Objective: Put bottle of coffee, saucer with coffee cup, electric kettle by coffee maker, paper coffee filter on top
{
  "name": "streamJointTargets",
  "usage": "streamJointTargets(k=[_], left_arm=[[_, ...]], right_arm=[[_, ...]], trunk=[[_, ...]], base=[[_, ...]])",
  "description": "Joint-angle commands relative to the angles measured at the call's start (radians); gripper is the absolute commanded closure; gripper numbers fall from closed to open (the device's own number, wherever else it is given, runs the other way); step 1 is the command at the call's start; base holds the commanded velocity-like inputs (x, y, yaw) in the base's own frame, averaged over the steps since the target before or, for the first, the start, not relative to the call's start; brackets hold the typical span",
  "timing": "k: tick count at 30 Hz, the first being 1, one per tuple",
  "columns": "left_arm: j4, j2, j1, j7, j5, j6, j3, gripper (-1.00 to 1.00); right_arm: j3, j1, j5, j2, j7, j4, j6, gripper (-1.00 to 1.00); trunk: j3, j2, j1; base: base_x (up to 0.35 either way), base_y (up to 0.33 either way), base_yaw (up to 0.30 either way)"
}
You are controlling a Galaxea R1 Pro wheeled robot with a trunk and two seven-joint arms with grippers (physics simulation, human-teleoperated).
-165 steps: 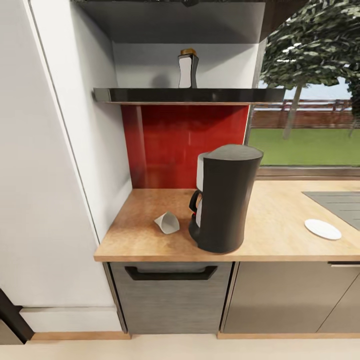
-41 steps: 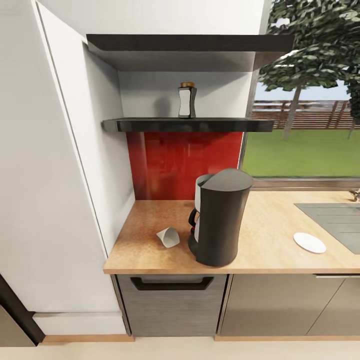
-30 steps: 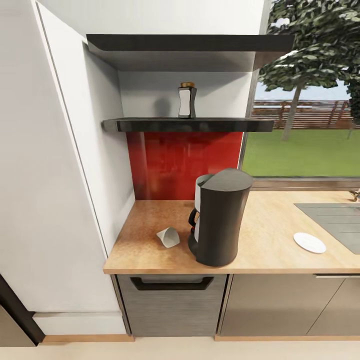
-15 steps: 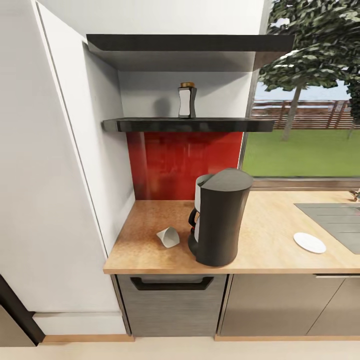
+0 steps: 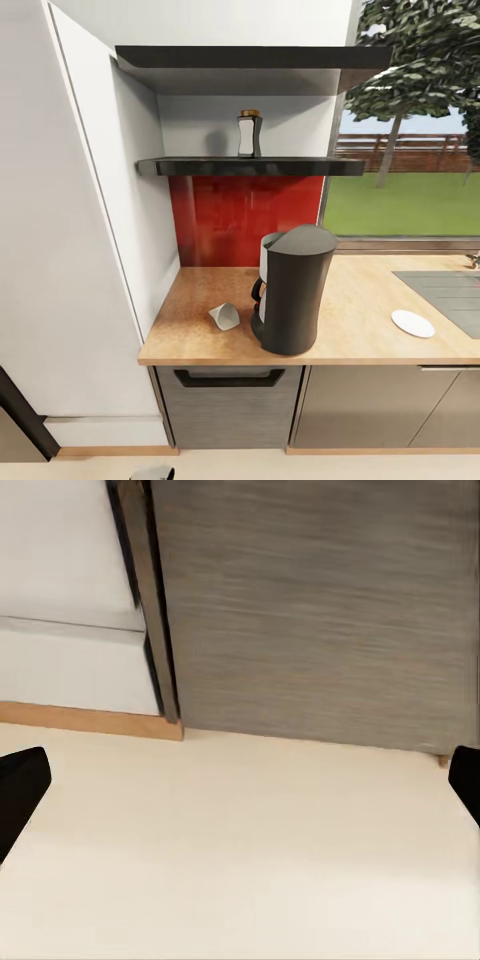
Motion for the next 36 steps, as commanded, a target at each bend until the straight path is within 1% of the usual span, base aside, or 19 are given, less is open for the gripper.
streamJointTargets(k=[1, 8, 11, 13, 16, 20, 21, 22, 23, 24, 26, 27, 28, 29, 30, 31, 34, 35, 36], left_arm=[[-0.015, 0.001, -0.004, -0.002, 0.004, -0.003, -0.001, -1.00], [-0.043, 0.008, -0.006, -0.005, -0.029, -0.006, -0.004, -1.00], [-0.047, 0.009, -0.004, -0.006, -0.063, -0.008, -0.003, -1.00], [-0.048, 0.008, -0.004, -0.005, -0.097, -0.010, -0.003, -1.00], [-0.049, 0.006, -0.007, -0.006, -0.122, -0.011, -0.002, -1.00], [-0.072, 0.003, -0.014, -0.006, -0.133, -0.011, -0.004, -1.00], [-0.101, 0.002, -0.016, -0.006, -0.134, -0.010, -0.008, -1.00], [-0.191, 0.003, -0.024, -0.006, -0.134, -0.003, -0.015, -1.00], [-0.251, 0.003, -0.035, -0.006, -0.132, 0.002, -0.018, -1.00], [-0.295, 0.002, -0.048, -0.004, -0.130, 0.007, -0.020, -1.00], [-0.346, -0.003, -0.082, -0.002, -0.128, 0.022, -0.022, -1.00], [-0.372, -0.010, -0.125, -0.001, -0.126, 0.064, -0.023, -1.00], [-0.381, -0.015, -0.147, -0.001, -0.125, 0.093, -0.024, -1.00], [-0.395, -0.021, -0.181, 0.000, -0.125, 0.142, -0.024, -1.00], [-0.417, -0.035, -0.237, 0.000, -0.126, 0.223, -0.024, -1.00], [-0.429, -0.042, -0.296, 0.001, -0.129, 0.312, -0.024, -1.00], [-0.427, -0.045, -0.403, 0.006, -0.132, 0.469, -0.024, -1.00], [-0.425, -0.045, -0.419, 0.007, -0.132, 0.493, -0.024, -1.00], [-0.420, -0.044, -0.450, 0.007, -0.133, 0.536, -0.024, -1.00]], right_arm=[[0.000, 0.000, 0.000, 0.000, -0.001, -0.001, -0.002, -1.00], [-0.003, 0.000, -0.001, -0.004, -0.001, -0.003, -0.005, -1.00], [-0.005, 0.000, -0.002, -0.005, -0.002, -0.003, -0.005, -1.00], [-0.006, -0.001, -0.002, -0.006, -0.002, -0.005, -0.006, -1.00], [-0.006, -0.001, -0.002, -0.006, -0.001, -0.023, -0.006, -1.00], [-0.002, -0.001, -0.001, -0.004, 0.000, -0.073, -0.006, -1.00], [-0.002, -0.001, -0.001, -0.004, -0.001, -0.092, -0.006, -1.00], [-0.001, -0.001, 0.000, -0.004, -0.001, -0.111, -0.006, -1.00], [-0.001, -0.001, 0.001, -0.004, -0.001, -0.117, -0.007, -1.00], [0.000, -0.001, 0.001, -0.005, -0.001, -0.119, -0.010, -1.00], [0.000, -0.001, 0.001, -0.007, -0.001, -0.111, -0.018, -1.00], [0.000, -0.001, 0.002, -0.010, -0.002, -0.099, -0.024, -1.00], [0.000, -0.001, 0.002, -0.011, -0.002, -0.094, -0.027, -1.00], [0.000, -0.001, 0.002, -0.012, -0.002, -0.090, -0.029, -1.00], [0.000, -0.001, 0.002, -0.013, -0.002, -0.086, -0.031, -1.00], [0.000, -0.001, 0.002, -0.013, -0.002, -0.078, -0.031, -1.00], [0.000, -0.001, 0.002, -0.016, -0.002, -0.072, -0.032, -1.00], [0.000, -0.001, 0.002, -0.018, -0.002, -0.072, -0.032, -1.00], [0.000, -0.001, 0.002, -0.022, -0.001, -0.072, -0.032, -1.00]], trunk=[[-0.002, -0.002, 0.001], [-0.002, -0.002, 0.001], [-0.002, -0.002, 0.001], [-0.002, -0.002, 0.001], [-0.002, -0.002, 0.001], [-0.002, -0.002, 0.001], [-0.002, -0.002, 0.001], [-0.002, -0.002, 0.001], [-0.002, -0.002, 0.001], [-0.002, -0.002, 0.001], [-0.002, -0.002, 0.001], [-0.002, -0.002, 0.001], [-0.002, -0.002, 0.001], [-0.002, -0.002, 0.001], [-0.002, -0.002, 0.001], [-0.002, -0.002, 0.001], [-0.002, -0.002, 0.001], [-0.002, -0.002, 0.001], [-0.002, -0.002, 0.001]], base=[[0.000, 0.000, 0.000], [0.000, 0.000, 0.000], [-0.075, 0.000, 0.000], [-0.230, 0.000, 0.000], [-0.254, 0.000, 0.000], [-0.101, 0.000, 0.000], [-0.036, 0.000, 0.000], [-0.018, 0.000, 0.000], [-0.012, 0.000, 0.000], [-0.007, 0.000, 0.000], [-0.004, 0.000, 0.000], [-0.001, 0.000, 0.000], [0.000, 0.000, 0.000], [0.000, 0.000, 0.000], [0.000, 0.000, 0.000], [0.000, 0.000, 0.000], [0.000, 0.000, 0.000], [0.000, 0.000, 0.000], [0.000, 0.000, 0.000]])
